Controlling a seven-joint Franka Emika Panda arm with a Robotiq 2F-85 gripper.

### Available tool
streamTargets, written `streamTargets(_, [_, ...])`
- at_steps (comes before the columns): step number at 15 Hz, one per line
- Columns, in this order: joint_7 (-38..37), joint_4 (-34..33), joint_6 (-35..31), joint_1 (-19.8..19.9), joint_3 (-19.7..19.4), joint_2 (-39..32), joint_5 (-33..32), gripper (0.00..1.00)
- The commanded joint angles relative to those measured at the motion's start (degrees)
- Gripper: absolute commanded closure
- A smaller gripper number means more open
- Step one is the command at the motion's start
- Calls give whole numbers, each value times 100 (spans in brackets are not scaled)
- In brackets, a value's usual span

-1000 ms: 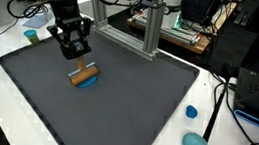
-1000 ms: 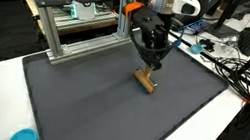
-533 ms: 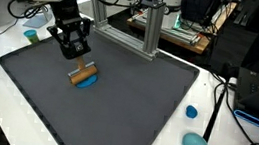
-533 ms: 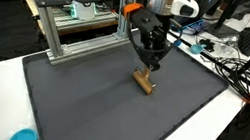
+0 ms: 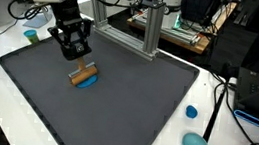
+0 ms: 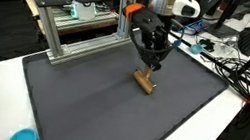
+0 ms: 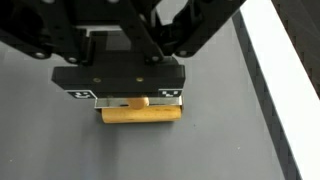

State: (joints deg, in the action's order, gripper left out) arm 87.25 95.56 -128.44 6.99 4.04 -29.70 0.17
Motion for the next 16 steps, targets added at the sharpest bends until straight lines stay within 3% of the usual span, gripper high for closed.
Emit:
streamTargets(1, [-23,-19,-212,-65,32,-360,-48,78])
streamTargets(6, [-34,68,-359,-22,44,-440,21,78])
streamTargets(16, [263,-137,222,176,281,-585,539,78])
